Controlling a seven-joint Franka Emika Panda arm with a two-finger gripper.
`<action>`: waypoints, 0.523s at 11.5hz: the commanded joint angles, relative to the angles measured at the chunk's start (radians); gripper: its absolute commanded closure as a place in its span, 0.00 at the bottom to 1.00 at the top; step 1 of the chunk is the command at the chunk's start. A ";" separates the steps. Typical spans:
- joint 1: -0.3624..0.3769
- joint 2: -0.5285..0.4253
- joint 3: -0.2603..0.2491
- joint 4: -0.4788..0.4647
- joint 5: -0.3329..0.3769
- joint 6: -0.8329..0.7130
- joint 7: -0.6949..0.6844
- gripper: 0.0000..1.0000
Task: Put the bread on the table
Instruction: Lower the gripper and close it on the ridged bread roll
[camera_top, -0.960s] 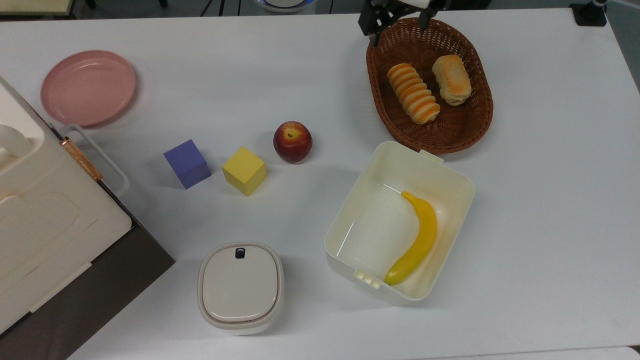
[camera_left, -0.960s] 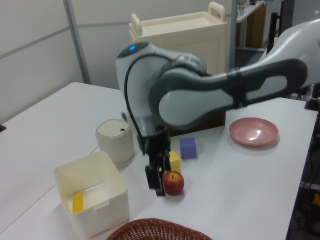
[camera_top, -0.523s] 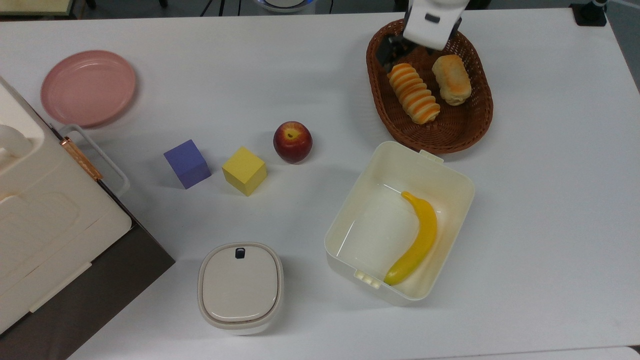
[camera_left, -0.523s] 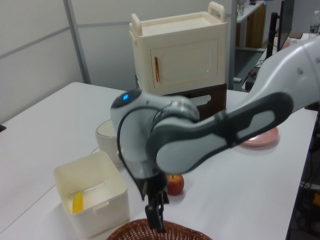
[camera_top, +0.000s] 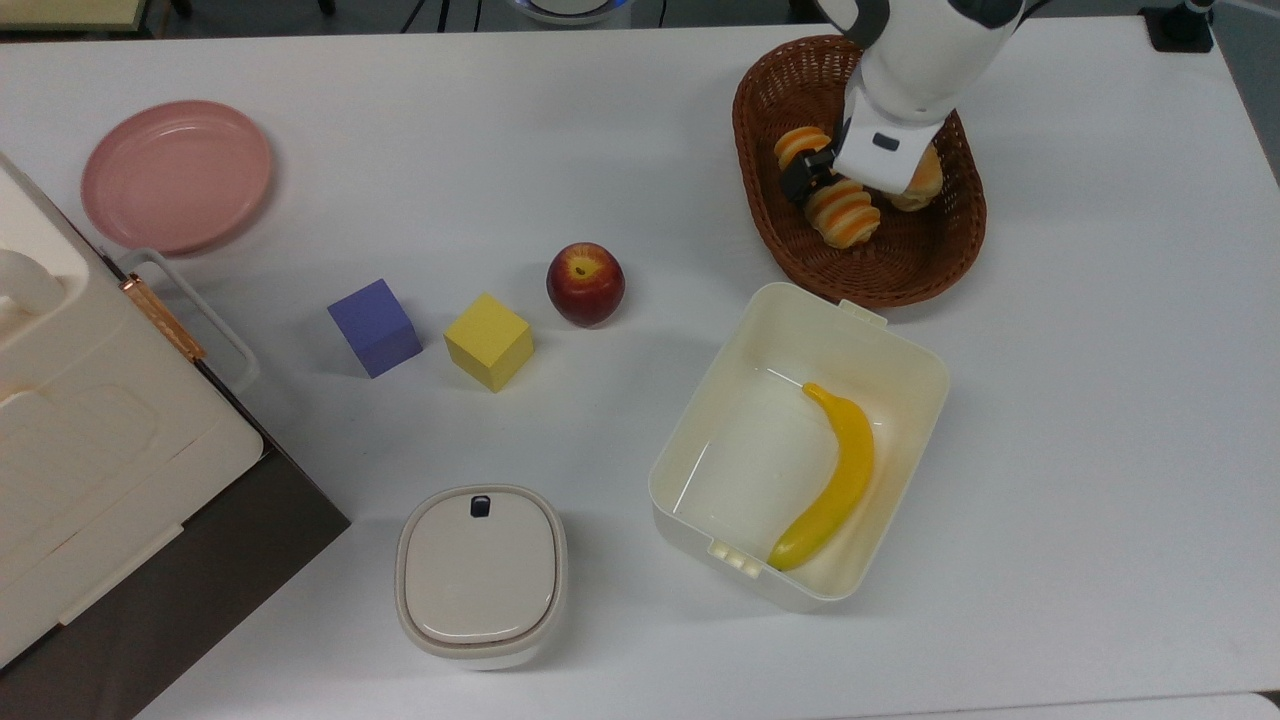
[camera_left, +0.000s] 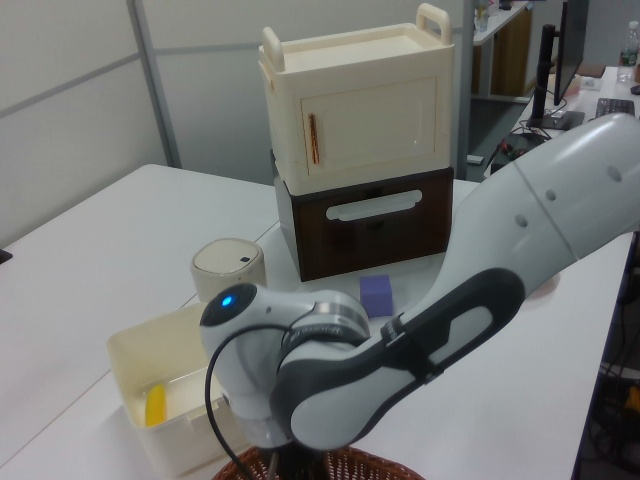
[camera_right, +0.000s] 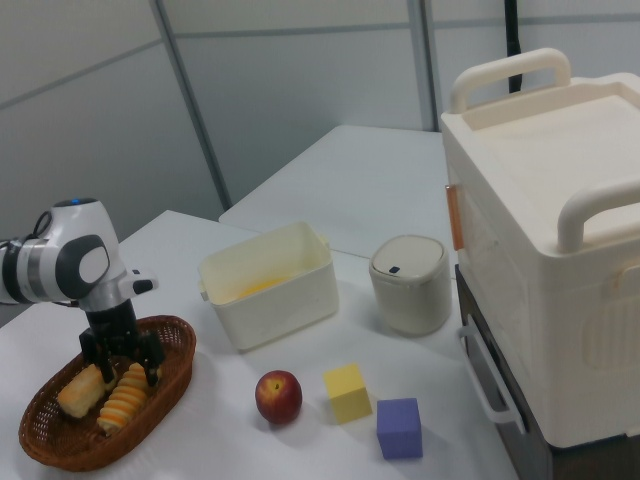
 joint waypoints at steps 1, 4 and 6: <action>0.007 0.026 -0.004 0.001 -0.022 0.017 0.026 0.03; 0.007 0.029 -0.004 0.004 -0.042 0.014 0.046 0.52; 0.009 0.006 -0.001 0.010 -0.042 0.002 0.062 0.55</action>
